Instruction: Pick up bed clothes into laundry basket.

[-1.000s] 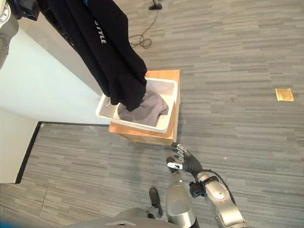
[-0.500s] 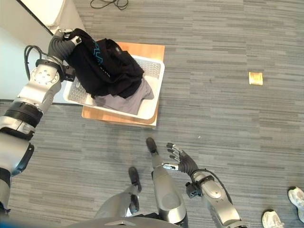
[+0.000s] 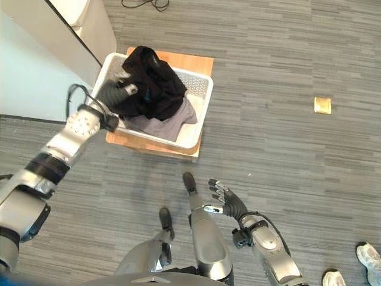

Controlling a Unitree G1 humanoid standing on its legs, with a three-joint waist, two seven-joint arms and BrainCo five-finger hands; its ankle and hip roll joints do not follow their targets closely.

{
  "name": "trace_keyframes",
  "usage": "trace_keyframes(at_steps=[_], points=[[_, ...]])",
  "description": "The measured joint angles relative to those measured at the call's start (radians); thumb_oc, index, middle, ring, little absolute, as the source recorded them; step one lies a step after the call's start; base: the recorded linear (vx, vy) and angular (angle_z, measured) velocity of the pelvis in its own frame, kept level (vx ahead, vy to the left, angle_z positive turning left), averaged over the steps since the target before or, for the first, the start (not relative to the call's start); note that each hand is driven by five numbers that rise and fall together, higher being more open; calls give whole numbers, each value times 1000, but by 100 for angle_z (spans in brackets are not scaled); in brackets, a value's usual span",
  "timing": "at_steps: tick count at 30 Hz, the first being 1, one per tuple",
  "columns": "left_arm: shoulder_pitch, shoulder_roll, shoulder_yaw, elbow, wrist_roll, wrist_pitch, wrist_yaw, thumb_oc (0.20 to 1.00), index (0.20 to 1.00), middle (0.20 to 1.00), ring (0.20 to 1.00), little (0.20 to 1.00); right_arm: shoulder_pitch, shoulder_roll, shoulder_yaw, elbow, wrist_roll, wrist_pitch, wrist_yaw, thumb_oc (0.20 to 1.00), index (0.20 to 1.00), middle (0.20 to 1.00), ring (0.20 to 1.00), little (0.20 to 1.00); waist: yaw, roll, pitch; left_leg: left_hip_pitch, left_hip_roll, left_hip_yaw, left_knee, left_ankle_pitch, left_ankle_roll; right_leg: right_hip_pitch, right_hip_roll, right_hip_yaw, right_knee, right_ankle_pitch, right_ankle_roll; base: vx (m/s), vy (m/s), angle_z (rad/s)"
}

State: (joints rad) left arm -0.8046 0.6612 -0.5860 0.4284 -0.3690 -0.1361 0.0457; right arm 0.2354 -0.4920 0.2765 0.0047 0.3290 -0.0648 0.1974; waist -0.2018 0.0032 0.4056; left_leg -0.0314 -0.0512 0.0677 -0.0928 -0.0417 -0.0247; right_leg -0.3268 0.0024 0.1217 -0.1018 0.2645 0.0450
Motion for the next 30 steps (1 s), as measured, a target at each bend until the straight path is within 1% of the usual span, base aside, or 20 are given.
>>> trace_keyframes(at_steps=[2, 5, 11, 15, 16, 20, 21, 22, 25, 29, 30], points=[[22, -38, -26, -44, 0, 5, -27, 200, 200, 200, 200, 200, 2, 0, -3, -1, 0, -1, -1, 1000, 1000, 1000, 1000, 1000, 15, 0, 2, -1, -1, -2, 0, 1, 2, 0, -3, -3, 0, 0, 0, -33, -4, 5], [22, -82, -36, -42, 1, 14, -31, 200, 200, 200, 200, 200, -5, 0, -4, -3, -1, -1, -2, 1000, 1000, 1000, 1000, 1000, 15, 1, 7, -2, -5, -5, 0, 2, 3, 0, -7, -5, 0, 0, 0, -17, -1, 3], [-12, -120, -36, 4, 38, 15, -19, 200, 200, 200, 200, 200, -4, -1, -1, -10, -2, -1, -2, 1000, 1000, 1000, 1000, 1000, 13, 2, 17, -2, -5, -5, 0, 2, 3, 0, -6, -5, 0, 0, 0, 0, 0, 0], [-64, -129, -35, 68, 38, 16, -8, 200, 200, 200, 200, 200, -5, -2, 2, -24, -2, -1, -1, 1000, 1000, 1000, 1000, 1000, 5, 2, 17, -1, -5, -3, 0, 2, 3, 0, -6, -3, 0, 0, 0, 0, 0, 0], [-101, -128, -35, 102, 38, 16, -3, 200, 200, 200, 200, 200, -6, -2, 5, -28, -3, -1, 1, 1000, 1000, 1000, 1000, 1000, 6, 2, 17, -1, -5, -3, 0, 3, 4, 0, -6, -3, 0, 0, 0, 0, 0, 0], [-193, -112, -38, 141, 40, 16, 21, 200, 200, 200, 200, 200, -9, -2, 8, -28, -7, -1, 5, 1000, 1000, 1000, 1000, 1000, -2, 3, 17, 0, -4, -3, 0, 3, 4, 0, -5, -3, 0, 0, 0, 0, 0, 0], [-212, -106, -44, 150, 40, 16, 22, 244, 244, 244, 244, 244, -9, -2, 8, -28, -7, 0, 5, 1000, 1000, 1000, 1000, 1000, -4, 3, 17, -1, -4, -2, 0, 3, 4, 0, -5, -3, 0, 0, 0, 0, 0, 0], [-237, -102, -44, 161, 40, 16, 28, 1000, 1000, 1000, 1000, 1000, -9, -2, 8, -28, -7, 0, 6, 1000, 1000, 1000, 1000, 1000, -6, 4, 17, 0, -4, -2, 0, 3, 4, 0, -5, -2, 0, 0, 0, 0, 0, 0], [-271, -74, -59, 163, 40, 15, 27, 1000, 1000, 1000, 1000, 1000, -9, -2, 8, -28, -7, 0, 7, 1000, 1000, 1000, 1000, 1000, -13, 5, 16, 1, -5, -1, 0, 3, 4, 1, -5, -2, 0, 1, -1, 0, 0, 0], [-267, -62, -61, 163, 39, 15, 24, 1000, 1000, 1000, 1000, 1000, -9, -2, 8, -28, -7, 0, 7, 1000, 1000, 1000, 1000, 1000, -11, 10, 16, 8, -5, -2, 0, 3, 4, 8, -5, -2, 0, 3, -4, 0, 0, 0], [-265, -55, -76, 163, 39, 15, 19, 1000, 1000, 1000, 1000, 1000, -10, -2, 8, -28, -7, 0, 7, 1000, 1000, 1000, 1000, 1000, -7, 12, 15, 16, -5, -2, 0, 3, 4, 18, -5, -3, 0, 3, -4, 0, 0, 0]])
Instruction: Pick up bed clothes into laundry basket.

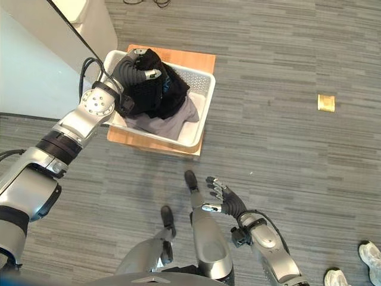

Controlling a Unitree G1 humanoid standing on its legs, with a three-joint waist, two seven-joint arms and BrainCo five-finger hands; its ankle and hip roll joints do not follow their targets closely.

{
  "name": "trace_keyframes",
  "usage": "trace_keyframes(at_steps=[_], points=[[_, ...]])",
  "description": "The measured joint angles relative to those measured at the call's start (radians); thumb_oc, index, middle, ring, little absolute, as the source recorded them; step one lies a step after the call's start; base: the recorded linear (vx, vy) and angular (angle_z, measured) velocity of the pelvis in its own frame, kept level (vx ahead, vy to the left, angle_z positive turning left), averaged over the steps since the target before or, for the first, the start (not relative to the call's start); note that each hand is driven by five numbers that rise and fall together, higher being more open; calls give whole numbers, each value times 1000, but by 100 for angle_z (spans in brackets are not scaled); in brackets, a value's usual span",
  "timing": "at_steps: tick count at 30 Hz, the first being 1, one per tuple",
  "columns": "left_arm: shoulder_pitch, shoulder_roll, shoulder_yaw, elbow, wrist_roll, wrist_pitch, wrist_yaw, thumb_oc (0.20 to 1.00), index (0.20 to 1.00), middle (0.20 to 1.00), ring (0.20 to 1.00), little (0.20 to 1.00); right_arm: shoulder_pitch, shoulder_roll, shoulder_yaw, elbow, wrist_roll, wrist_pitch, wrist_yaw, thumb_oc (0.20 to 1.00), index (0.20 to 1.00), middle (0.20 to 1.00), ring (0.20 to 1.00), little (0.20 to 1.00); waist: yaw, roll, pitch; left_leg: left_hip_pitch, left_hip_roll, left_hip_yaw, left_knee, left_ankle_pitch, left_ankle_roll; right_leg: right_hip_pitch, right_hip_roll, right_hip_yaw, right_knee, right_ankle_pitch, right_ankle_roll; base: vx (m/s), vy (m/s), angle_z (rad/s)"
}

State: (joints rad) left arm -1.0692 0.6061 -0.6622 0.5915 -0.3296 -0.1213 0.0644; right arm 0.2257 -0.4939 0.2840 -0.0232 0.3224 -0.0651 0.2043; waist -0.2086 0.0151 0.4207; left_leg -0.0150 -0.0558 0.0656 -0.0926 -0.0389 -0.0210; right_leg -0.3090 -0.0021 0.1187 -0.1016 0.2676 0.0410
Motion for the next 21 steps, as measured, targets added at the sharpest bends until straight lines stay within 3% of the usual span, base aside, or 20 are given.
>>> trace_keyframes(at_steps=[10, 16, 21], points=[[179, 149, 25, -255, -17, -2, -52, 1000, 1000, 1000, 1000, 1000, -3, 0, -13, 8, -12, 1, 0, 1000, 1000, 1000, 1000, 1000, 38, 18, -8, 20, 5, -37, 0, 7, -5, 33, -6, -30, 0, -5, -8, -18, 3, 9], [244, 183, 80, -330, -22, -4, -70, 1000, 1000, 1000, 1000, 1000, -17, 0, -34, 39, -37, 3, 0, 1000, 1000, 1000, 1000, 1000, 76, 23, -12, 31, 4, -73, 0, 17, -6, 56, -16, -62, 0, -5, -7, -20, 14, 19], [297, 212, 139, -401, -28, -22, -71, 1000, 1000, 1000, 1000, 1000, -30, 0, -39, 41, -40, 11, 2, 1000, 1000, 1000, 1000, 1000, 91, 23, -64, 41, 6, -92, 0, 17, -7, 74, -21, -84, 0, -15, -9, -4, 22, 11]])
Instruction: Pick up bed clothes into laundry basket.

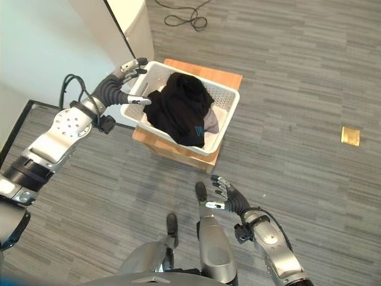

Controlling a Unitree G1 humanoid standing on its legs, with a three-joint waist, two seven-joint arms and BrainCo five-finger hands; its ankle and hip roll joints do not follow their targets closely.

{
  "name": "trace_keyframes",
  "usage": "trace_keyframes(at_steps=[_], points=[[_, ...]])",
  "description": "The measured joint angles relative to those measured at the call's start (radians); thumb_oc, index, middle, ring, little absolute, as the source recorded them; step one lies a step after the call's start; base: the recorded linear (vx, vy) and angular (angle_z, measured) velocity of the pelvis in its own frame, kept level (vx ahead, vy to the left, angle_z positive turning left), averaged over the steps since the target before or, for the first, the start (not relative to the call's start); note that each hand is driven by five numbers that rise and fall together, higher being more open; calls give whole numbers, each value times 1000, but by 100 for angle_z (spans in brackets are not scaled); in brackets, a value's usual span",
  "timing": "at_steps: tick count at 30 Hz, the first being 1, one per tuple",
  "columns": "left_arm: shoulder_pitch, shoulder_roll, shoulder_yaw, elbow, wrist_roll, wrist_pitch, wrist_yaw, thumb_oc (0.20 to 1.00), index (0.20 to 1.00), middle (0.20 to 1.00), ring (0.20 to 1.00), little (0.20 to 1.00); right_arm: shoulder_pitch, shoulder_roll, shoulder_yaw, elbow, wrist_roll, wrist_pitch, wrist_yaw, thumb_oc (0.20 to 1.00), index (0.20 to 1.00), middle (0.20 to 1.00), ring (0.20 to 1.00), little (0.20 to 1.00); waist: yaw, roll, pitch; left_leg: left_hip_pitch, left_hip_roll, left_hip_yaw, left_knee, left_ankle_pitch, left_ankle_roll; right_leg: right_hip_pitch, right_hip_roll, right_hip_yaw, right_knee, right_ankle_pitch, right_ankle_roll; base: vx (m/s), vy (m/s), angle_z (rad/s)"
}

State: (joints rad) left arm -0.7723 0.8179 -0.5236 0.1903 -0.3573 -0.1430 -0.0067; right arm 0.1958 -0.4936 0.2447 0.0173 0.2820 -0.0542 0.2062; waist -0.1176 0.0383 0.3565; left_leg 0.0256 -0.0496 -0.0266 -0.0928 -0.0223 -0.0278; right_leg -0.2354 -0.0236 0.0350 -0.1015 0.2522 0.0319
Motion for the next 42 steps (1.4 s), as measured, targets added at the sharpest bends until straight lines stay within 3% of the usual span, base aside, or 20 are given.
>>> trace_keyframes(at_steps=[4, 8, 11, 12, 14, 17, 20, 22, 24, 27, 30, 33, 34, 35, 36, 37, 39, 40, 41, 42], points=[[18, 7, 8, -1, -32, -2, -1, 1000, 1000, 1000, 1000, 1000, 2, 0, 1, 1, -9, 1, 3, 1000, 1000, 1000, 1000, 1000, 12, -6, -37, 19, 2, -14, 0, -1, 0, 24, -1, -11, 0, -6, 4, 3, 23, 10], [162, -2, 143, -47, -35, -10, 3, 1000, 1000, 1000, 1000, 1000, -9, 1, 2, -3, -12, 2, 10, 1000, 1000, 1000, 1000, 1000, 17, -15, -62, 28, 2, -18, 0, -1, 0, 42, -5, -25, 0, -14, 2, 6, 16, 4], [408, -116, 365, -156, -73, -29, 22, 1000, 1000, 1000, 1000, 1000, -13, 0, -6, -11, -42, 1, 7, 1000, 1000, 1000, 1000, 1000, 30, -22, -76, 42, 3, -20, 0, -2, 1, 53, -5, -28, 0, -18, 4, 29, 37, 2], [557, -256, 506, -217, -93, -50, 35, 1000, 1000, 1000, 1000, 1000, -16, 2, -21, -24, -45, -3, -3, 1000, 1000, 1000, 1000, 1000, 41, -21, -84, 55, 4, -15, 1, -4, 2, 59, -3, -22, -1, -19, 4, 31, 44, -2], [765, -382, 593, -266, -111, -50, 49, 1000, 1000, 1000, 1000, 1000, -22, 18, -68, -51, -45, -5, -23, 1000, 1000, 1000, 1000, 1000, 63, -31, -98, 62, 4, -20, 1, -5, 3, 65, -3, -24, -2, -22, 5, 33, 45, 4], [923, -435, 616, -267, -111, -43, 78, 1000, 1000, 1000, 1000, 1000, -55, 44, -134, -61, -44, -13, -56, 1000, 1000, 1000, 1000, 1000, 121, -54, -114, 59, 1, -40, 1, -4, 3, 72, -10, -39, -1, -28, 8, 36, 25, 18], [1001, -558, 676, -263, -181, -42, 93, 1000, 1000, 1000, 1000, 1000, -85, 80, -173, -63, -16, -22, -91, 1000, 1000, 1000, 1000, 1000, 151, -52, -147, 61, 17, -57, 1, -1, 20, 84, -10, -69, -3, -73, 72, 27, 6, 24], [1045, -622, 682, -271, -188, -41, 106, 1000, 1000, 1000, 1000, 1000, -82, 84, -171, -63, -1, -21, -93, 1000, 1000, 1000, 1000, 1000, 176, -27, -178, 62, 47, -81, 1, 1, 25, 87, -10, -92, 105, -99, 67, 22, 24, 40], [1058, -619, 679, -272, -187, -39, 115, 1000, 1000, 1000, 1000, 1000, -89, 84, -165, -63, 3, -21, -95, 1000, 1000, 1000, 1000, 1000, 192, -37, -197, 69, 41, -104, 1, 6, 11, 121, -11, -88, 62, -106, 21, -15, 34, 34], [1020, -620, 670, -271, -187, -30, 117, 1000, 1000, 1000, 1000, 1000, -117, 92, -139, -63, 4, -18, -110, 1000, 1000, 1000, 1000, 1000, 222, -25, -205, 66, 41, -142, 9, 9, -1, 176, -17, -126, 1, -76, 8, -4, 75, 48], [936, -622, 632, -280, -186, -21, 113, 1000, 1000, 1000, 1000, 1000, -115, 107, -131, -60, 4, -18, -132, 1000, 1000, 1000, 1000, 1000, 230, -19, -210, 62, 24, -266, 49, -3, -9, 236, -47, -254, 12, -106, 13, 71, 135, 114], [919, -617, 629, -260, -169, -20, 121, 1000, 1000, 1000, 1000, 1000, -123, 116, -120, -46, 2, -20, -134, 1000, 1000, 1000, 1000, 1000, 237, -8, -212, 24, -48, -347, 156, -21, 20, 197, -143, -357, 238, -229, 40, 62, 104, 138], [920, -612, 640, -259, -168, -21, 124, 1000, 1000, 1000, 1000, 1000, -106, 122, -118, -49, 2, -22, -133, 1000, 1000, 1000, 1000, 1000, 229, -8, -206, 18, -82, -382, 202, -33, 36, 162, -175, -315, 388, -296, 47, 21, -104, 149], [925, -609, 655, -251, -169, -23, 133, 1000, 1000, 1000, 1000, 1000, -80, 128, -109, -53, 2, -22, -133, 1000, 1000, 1000, 1000, 1000, 224, -2, -207, 8, -118, -455, 234, -39, 43, 130, -161, -157, 479, -350, 47, 72, -154, 216], [926, -599, 669, -248, -170, -23, 142, 1000, 1000, 1000, 1000, 1000, -54, 135, -109, -54, 2, -22, -135, 1000, 1000, 1000, 1000, 1000, 185, -7, -212, -28, -129, -511, 266, -40, 45, 119, -96, 27, 546, -393, 55, 36, -65, 203], [927, -582, 667, -250, -170, -23, 145, 1000, 1000, 1000, 1000, 1000, -46, 137, -114, -54, 2, -22, -134, 1000, 1000, 1000, 1000, 1000, 174, -16, -214, -35, -132, -522, 262, -28, 52, 114, -68, 94, 550, -418, 67, 46, -138, 200], [935, -536, 652, -234, -171, -24, 150, 1000, 1000, 1000, 1000, 1000, -35, 136, -147, -48, 3, -26, -136, 1000, 1000, 1000, 1000, 1000, 182, -22, -206, -78, -157, -637, 277, -14, 36, 125, 77, 364, 496, -486, 53, -37, -256, 158], [922, -531, 640, -215, -171, -24, 152, 1000, 1000, 1000, 1000, 1000, -22, 135, -170, -45, 3, -30, -138, 1000, 1000, 1000, 1000, 1000, 156, -18, -206, -103, -170, -689, 290, -16, 27, 149, 122, 430, 443, -489, 49, -79, -315, 239], [899, -526, 610, -196, -170, -24, 153, 1000, 1000, 1000, 1000, 1000, 6, 122, -200, -44, 2, -38, -149, 1000, 1000, 1000, 1000, 1000, 110, -26, -203, -112, -171, -744, 271, -11, 12, 174, 134, 441, 389, -445, 3, -30, -387, 232], [890, -529, 599, -193, -170, -24, 154, 1000, 1000, 1000, 1000, 1000, 8, 112, -208, -39, 2, -37, -158, 1000, 1000, 1000, 1000, 1000, 106, -35, -191, -119, -169, -734, 253, -34, 2, 177, 104, 393, 363, -406, 11, -18, -240, 207]])
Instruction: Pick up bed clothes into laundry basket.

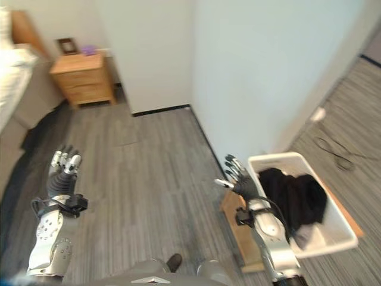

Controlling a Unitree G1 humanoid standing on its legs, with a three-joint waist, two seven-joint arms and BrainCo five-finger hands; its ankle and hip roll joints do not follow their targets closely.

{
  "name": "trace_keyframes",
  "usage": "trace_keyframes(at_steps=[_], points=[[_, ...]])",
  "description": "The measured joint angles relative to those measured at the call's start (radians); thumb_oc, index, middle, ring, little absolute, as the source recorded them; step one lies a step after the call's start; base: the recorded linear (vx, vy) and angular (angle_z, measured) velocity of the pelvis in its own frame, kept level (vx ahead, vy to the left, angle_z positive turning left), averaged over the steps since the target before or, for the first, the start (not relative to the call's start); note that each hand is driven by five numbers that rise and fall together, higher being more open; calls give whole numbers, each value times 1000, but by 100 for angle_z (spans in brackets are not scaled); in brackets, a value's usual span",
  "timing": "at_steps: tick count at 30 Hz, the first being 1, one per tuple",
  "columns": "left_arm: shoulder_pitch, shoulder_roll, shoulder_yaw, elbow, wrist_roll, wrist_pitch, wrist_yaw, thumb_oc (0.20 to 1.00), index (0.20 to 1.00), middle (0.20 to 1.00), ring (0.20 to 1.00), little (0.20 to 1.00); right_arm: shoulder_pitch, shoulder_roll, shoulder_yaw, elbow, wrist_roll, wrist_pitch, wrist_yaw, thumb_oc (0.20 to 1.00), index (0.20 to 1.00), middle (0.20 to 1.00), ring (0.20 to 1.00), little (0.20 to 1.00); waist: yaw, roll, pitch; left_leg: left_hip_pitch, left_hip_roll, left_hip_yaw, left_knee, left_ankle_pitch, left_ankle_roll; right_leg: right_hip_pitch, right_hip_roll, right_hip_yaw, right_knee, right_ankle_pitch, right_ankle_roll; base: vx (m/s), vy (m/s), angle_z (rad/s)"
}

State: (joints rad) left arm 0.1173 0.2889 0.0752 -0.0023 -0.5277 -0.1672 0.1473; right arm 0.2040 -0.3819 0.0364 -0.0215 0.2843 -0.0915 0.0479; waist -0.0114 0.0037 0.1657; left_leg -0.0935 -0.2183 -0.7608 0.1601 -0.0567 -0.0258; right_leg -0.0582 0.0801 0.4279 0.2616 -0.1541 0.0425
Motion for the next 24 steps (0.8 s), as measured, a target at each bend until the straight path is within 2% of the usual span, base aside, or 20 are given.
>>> trace_keyframes(at_steps=[1, 2, 3, 4, 5, 6, 7, 8, 10, 12, 14, 15, 16, 17, 18, 19, 20, 21, 22, 24], points=[[18, -25, 3, 0, 1, 0, -10, 1000, 1000, 1000, 1000, 1000, -1, -21, -6, 17, 0, 0, -3, 1000, 1000, 1000, 1000, 1000, 15, -3, 10, 9, 36, 25, -70, -25, -18, 0, -1, -28, 10, 11, -22, -13, -407, 122], [28, -45, 3, 9, 0, 2, -6, 1000, 1000, 1000, 1000, 1000, 7, -28, -14, 18, 1, 0, -2, 1000, 1000, 1000, 1000, 1000, 10, -17, 14, 0, 24, 41, -68, -36, -57, 11, -31, -60, -21, 21, -20, -77, -341, 105], [56, -86, 9, 15, -7, 2, -15, 1000, 1000, 1000, 1000, 1000, 5, -52, -13, 21, 11, -3, 1, 1000, 1000, 1000, 1000, 1000, 28, 11, 17, -28, 62, 103, -62, -99, -18, 25, 11, -105, 13, 16, -7, -106, -421, 95], [58, -107, 19, 15, -13, 3, -22, 1000, 1000, 1000, 1000, 1000, 13, -54, -14, 25, 16, -3, 3, 1000, 1000, 1000, 1000, 1000, 26, 18, 21, -49, 86, 163, -66, -103, -24, 29, 35, -135, 29, 2, -11, -98, -168, 139], [51, -133, 30, 11, -19, -1, -25, 1000, 1000, 1000, 1000, 1000, 27, -55, -19, 20, 32, -3, 5, 1000, 1000, 1000, 1000, 1000, -1, -28, 24, -78, 82, 230, -48, -112, -35, 56, 32, -185, -6, 2, -91, -163, -262, 185], [44, -141, 11, 28, -20, 8, -27, 1000, 1000, 1000, 1000, 1000, 26, -65, -34, 27, 34, -3, 5, 1000, 1000, 1000, 1000, 1000, -10, -47, 40, -114, 85, 334, 30, -77, 12, 53, -5, -252, -22, 10, -92, -231, -240, 185], [59, -123, -6, 36, -19, 15, -33, 1000, 1000, 1000, 1000, 1000, 25, -61, -29, 18, 34, -3, -8, 1000, 1000, 1000, 1000, 1000, 13, -49, 38, -127, 123, 556, 44, -106, 55, 69, -43, -376, -60, 43, -108, -319, -300, 208], [47, -109, -27, 52, -19, 25, -40, 1000, 1000, 1000, 1000, 1000, 48, -60, -36, 10, 33, -7, -23, 1000, 1000, 1000, 1000, 1000, -28, -61, 40, -140, 164, 774, 128, -106, 40, 113, -81, -465, -124, 64, -103, -328, -180, 199], [47, -102, -26, 51, -19, 24, -43, 1000, 1000, 1000, 1000, 1000, 42, -58, -32, 4, 33, -4, -26, 1000, 1000, 1000, 1000, 1000, -22, -84, 43, -107, 182, 832, 214, -112, 22, 124, -130, -537, -137, 60, -100, -246, -108, 180], [65, -101, -31, 41, -18, 27, -50, 1000, 1000, 1000, 1000, 1000, 51, -33, -65, -24, 33, -14, -47, 1000, 1000, 1000, 1000, 1000, -45, -79, 33, -13, 252, 998, 265, -127, -8, 177, -196, -720, -168, 72, -75, -141, -37, 227], [70, -93, -37, 9, -16, 27, -56, 1000, 1000, 1000, 1000, 1000, 65, -30, -93, -32, 34, -27, -60, 1000, 1000, 1000, 1000, 1000, -58, -35, 9, 56, 330, 1109, 231, -132, -13, 177, -234, -844, -148, 47, -33, -66, 18, 248], [42, -91, -65, 23, -16, 35, -53, 1000, 1000, 1000, 1000, 1000, 98, -30, -132, -30, 43, -31, -66, 1000, 1000, 1000, 1000, 1000, -111, -15, 1, 82, 374, 1198, 184, -126, -22, 207, -244, -936, -150, 52, -20, -153, 157, 312], [15, -109, -92, 12, -16, 40, -53, 1000, 1000, 1000, 1000, 1000, 121, -48, -145, -27, 51, -30, -72, 1000, 1000, 1000, 1000, 1000, -130, 48, -13, 117, 390, 1203, 68, -43, 23, 195, -259, -969, -66, 41, -4, -186, 209, 311], [-6, -118, -101, 11, -16, 40, -51, 1000, 1000, 1000, 1000, 1000, 113, -51, -136, -18, 52, -26, -71, 1000, 1000, 1000, 1000, 1000, -118, 73, -15, 133, 359, 1184, 9, -37, 34, 167, -294, -970, 17, 27, 5, -117, 178, 243], [-22, -114, -117, 4, -15, 43, -47, 1000, 1000, 1000, 1000, 1000, 97, -41, -116, -13, 56, -22, -72, 1000, 1000, 1000, 1000, 1000, -116, 72, -17, 136, 311, 1123, -58, -4, 58, 111, -350, -961, 131, -22, 39, -56, 199, 174], [-25, -96, -120, -19, -14, 44, -43, 1000, 1000, 1000, 1000, 1000, 75, -40, -60, -12, 59, -21, -57, 1000, 1000, 1000, 1000, 1000, -113, 64, -15, 135, 279, 1077, -104, 21, 58, 72, -360, -936, 137, -63, 78, -57, 244, 159], [-23, -69, -111, -22, -8, 45, -42, 1000, 1000, 1000, 1000, 1000, 29, -22, -17, -11, 59, -20, -38, 1000, 1000, 1000, 1000, 1000, -67, 44, -8, 129, 248, 1052, -118, 37, 75, 21, -358, -898, 91, -46, 77, -65, 303, 103], [-20, -53, -108, -24, -7, 47, -41, 1000, 1000, 1000, 1000, 1000, 18, -13, -7, -9, 59, -20, -37, 1000, 1000, 1000, 1000, 1000, -58, 25, -3, 130, 235, 1048, -117, 37, 74, 5, -364, -898, 71, -24, 72, -133, 223, 84], [-2, -14, -94, -24, 1, 48, -40, 1000, 1000, 1000, 1000, 1000, -9, 15, 4, -1, 59, -17, -31, 1000, 1000, 1000, 1000, 1000, -47, -14, -2, 124, 198, 1015, -106, 36, 78, -15, -378, -880, 68, 57, 62, -137, 164, 97], [47, 14, -93, -21, 33, 54, -39, 1000, 1000, 1000, 1000, 1000, -9, 27, 13, 2, 59, -11, -25, 1000, 1000, 1000, 1000, 1000, -36, -23, 0, 126, 182, 968, -96, 34, 88, -23, -398, -860, 138, 105, 64, -118, 81, 89]])
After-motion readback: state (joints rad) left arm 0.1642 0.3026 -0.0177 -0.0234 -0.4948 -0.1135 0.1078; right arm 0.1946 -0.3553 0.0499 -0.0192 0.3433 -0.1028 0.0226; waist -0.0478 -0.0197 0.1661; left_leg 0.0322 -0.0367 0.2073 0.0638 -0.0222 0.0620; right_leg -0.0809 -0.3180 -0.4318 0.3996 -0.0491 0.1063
